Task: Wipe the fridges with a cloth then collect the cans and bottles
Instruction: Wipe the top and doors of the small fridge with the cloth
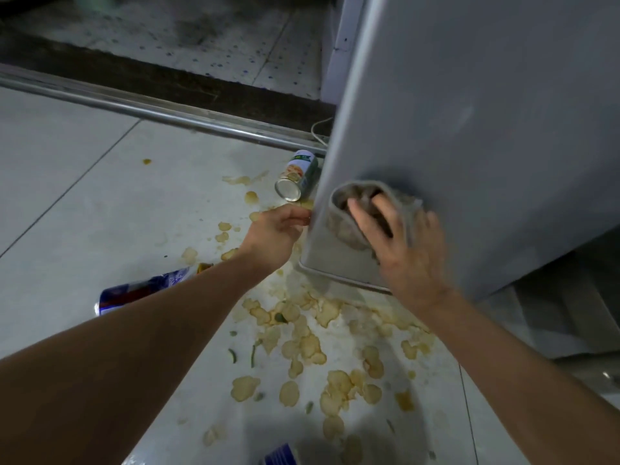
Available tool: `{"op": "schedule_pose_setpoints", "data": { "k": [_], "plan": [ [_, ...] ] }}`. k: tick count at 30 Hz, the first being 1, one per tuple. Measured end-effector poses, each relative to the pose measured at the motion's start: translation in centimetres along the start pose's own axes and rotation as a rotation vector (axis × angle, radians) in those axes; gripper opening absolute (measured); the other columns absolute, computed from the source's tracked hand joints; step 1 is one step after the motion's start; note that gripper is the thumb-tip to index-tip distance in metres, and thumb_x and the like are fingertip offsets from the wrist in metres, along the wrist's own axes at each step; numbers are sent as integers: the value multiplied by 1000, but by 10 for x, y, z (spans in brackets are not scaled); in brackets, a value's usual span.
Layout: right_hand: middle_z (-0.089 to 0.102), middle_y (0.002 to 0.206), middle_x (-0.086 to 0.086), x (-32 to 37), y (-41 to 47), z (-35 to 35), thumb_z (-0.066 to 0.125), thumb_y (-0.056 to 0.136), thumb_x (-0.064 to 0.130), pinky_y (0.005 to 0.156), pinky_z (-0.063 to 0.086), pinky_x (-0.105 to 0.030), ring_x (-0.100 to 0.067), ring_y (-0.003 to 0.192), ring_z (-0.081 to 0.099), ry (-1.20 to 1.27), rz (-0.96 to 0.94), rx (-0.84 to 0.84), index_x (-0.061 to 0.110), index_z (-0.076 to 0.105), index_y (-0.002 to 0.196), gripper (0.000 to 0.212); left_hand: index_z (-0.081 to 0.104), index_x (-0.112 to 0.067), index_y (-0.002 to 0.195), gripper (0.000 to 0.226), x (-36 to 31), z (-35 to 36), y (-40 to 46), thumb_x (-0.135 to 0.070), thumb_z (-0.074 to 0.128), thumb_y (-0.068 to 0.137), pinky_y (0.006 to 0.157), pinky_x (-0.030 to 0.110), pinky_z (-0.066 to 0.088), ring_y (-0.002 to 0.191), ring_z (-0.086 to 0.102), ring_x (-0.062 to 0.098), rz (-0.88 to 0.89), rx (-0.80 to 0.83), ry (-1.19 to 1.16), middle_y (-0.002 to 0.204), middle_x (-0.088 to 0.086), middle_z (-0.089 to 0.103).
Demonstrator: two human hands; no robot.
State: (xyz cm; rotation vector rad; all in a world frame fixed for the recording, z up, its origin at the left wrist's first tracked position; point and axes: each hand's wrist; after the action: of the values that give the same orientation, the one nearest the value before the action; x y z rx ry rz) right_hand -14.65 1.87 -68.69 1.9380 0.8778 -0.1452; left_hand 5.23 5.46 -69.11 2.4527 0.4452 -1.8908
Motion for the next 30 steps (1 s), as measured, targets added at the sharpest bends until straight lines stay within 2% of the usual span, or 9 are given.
{"op": "schedule_pose_setpoints", "data": {
  "k": [4, 6, 8, 10, 12, 14, 17, 23, 30],
  "plan": [
    [53, 117, -1, 12, 5, 10, 57, 88, 6, 66, 36, -37, -29, 82, 50, -32, 18, -47, 22, 64, 114, 31, 63, -15, 114, 33, 6, -8, 0, 0, 44, 92, 90, 22, 45, 110, 58, 12, -21, -23, 17, 116, -1, 65],
    [64, 98, 4, 26, -9, 16, 57, 82, 11, 67, 33, -36, -25, 81, 43, -19, -182, 129, 22, 73, 96, 23, 63, -15, 112, 33, 9, -11, 0, 1, 43, 92, 98, 29, 45, 111, 57, 14, -21, -27, 40, 116, 1, 65],
    [64, 82, 8, 37, -19, 16, 72, 69, 25, 67, 42, -33, -21, 80, 52, -9, -414, 409, 23, 74, 84, 16, 62, -16, 112, 33, 12, -13, -1, 1, 43, 92, 100, 31, 44, 112, 56, 14, -23, -34, 56, 117, 1, 64],
    [63, 80, 8, 43, -15, 13, 81, 57, 29, 62, 46, -31, -19, 77, 58, -16, -444, 550, 23, 74, 82, 27, 62, -18, 111, 33, 16, -15, -1, 0, 43, 91, 99, 30, 45, 112, 56, 13, -24, -47, 61, 117, -1, 63],
    [62, 77, 3, 39, -2, 9, 72, 68, 22, 63, 39, -34, -24, 78, 51, -13, -329, 410, 19, 74, 86, 18, 62, -20, 111, 34, 19, -19, -2, 0, 43, 91, 97, 32, 46, 111, 56, 13, -32, -53, 57, 117, -3, 63],
    [60, 74, -2, 31, 19, 5, 54, 86, 8, 65, 28, -37, -26, 76, 38, -21, -164, 164, 15, 72, 104, 26, 62, -20, 111, 35, 22, -22, -1, 0, 42, 90, 95, 34, 48, 110, 56, 15, -30, -59, 51, 116, -3, 63],
    [63, 92, -2, 23, 35, 3, 41, 95, 4, 68, 27, -39, -28, 77, 35, -97, -92, 43, 15, 59, 126, 37, 63, -21, 109, 36, 28, -24, 1, 0, 41, 90, 87, 31, 50, 107, 58, 15, -40, -75, 66, 113, -5, 64],
    [63, 87, 6, 58, 13, 25, 51, 77, 19, 74, 29, -37, -24, 84, 34, -154, -293, 311, 24, 70, 98, 29, 61, -21, 105, 36, 45, -22, 8, 3, 41, 88, 93, 30, 48, 102, 59, 12, -60, -87, 99, 108, -4, 65],
    [64, 99, 15, 90, -30, 54, 64, 69, 37, 79, 32, -31, -15, 93, 47, -66, -482, 625, 30, 70, 107, 39, 60, -24, 105, 33, 61, -23, 11, 0, 43, 89, 86, 21, 44, 95, 58, 7, -71, -75, 125, 104, -8, 64]
  ]
}}
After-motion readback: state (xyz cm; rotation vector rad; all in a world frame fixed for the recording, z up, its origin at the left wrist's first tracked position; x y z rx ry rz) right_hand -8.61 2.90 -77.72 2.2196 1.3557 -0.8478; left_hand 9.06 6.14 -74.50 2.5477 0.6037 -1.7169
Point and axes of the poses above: each hand's wrist, its own y-axis towards the middle knuckle, its own z-axis out of the palm, x = y × z
